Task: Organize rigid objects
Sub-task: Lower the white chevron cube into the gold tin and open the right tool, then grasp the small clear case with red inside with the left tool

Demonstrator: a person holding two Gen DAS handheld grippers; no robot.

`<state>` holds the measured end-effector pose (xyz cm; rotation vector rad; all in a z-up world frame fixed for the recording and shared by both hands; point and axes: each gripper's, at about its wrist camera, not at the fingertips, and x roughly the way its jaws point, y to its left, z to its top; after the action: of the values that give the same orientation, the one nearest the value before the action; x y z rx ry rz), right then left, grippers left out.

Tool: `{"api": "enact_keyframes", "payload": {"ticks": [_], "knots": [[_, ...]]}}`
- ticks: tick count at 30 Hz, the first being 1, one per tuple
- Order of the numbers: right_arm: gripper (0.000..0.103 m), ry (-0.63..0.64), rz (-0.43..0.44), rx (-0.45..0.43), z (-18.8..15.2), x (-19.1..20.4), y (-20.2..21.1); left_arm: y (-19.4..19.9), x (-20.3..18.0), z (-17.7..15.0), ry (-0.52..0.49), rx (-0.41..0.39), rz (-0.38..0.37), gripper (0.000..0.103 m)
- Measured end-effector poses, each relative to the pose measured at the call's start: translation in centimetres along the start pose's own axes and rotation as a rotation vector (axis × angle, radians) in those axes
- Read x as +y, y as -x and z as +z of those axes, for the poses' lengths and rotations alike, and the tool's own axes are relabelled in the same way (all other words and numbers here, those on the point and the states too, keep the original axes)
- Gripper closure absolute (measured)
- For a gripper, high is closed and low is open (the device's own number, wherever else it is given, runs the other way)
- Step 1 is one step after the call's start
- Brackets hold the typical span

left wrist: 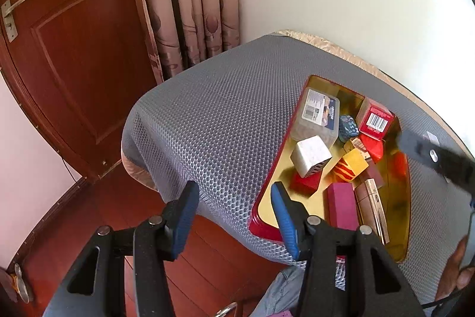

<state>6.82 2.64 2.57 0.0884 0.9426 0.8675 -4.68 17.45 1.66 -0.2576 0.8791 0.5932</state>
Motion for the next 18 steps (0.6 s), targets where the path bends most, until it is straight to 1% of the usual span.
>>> {"api": "enact_keyframes", "payload": {"ticks": [3, 7, 10, 12, 16, 18], "knots": [[0.050, -0.022, -0.066, -0.009, -1.7, -2.6, 1.7, 0.2, -0.1, 0.0, -0.005, -0.008, 0.002, 0.051], [0.048, -0.068, -0.195, -0.003, -4.2, -7.5, 3.7, 0.4, -0.5, -0.1, -0.017, -0.015, 0.006, 0.051], [0.043, -0.120, -0.275, -0.001, -5.9, -11.0, 5.1, 0.8, -0.9, -0.2, -0.034, -0.029, 0.017, 0.051], [0.038, -0.152, -0.341, -0.010, -7.1, -13.6, 6.5, 1.0, -1.2, -0.3, -0.046, -0.039, 0.022, 0.051], [0.038, -0.188, -0.462, -0.028, -8.9, -17.5, 9.1, 1.5, -1.9, -0.4, -0.077, -0.057, 0.036, 0.051], [0.035, -0.193, -0.520, -0.029, -9.5, -18.8, 10.0, 1.8, -2.3, -0.5, -0.094, -0.064, 0.039, 0.051]]}}
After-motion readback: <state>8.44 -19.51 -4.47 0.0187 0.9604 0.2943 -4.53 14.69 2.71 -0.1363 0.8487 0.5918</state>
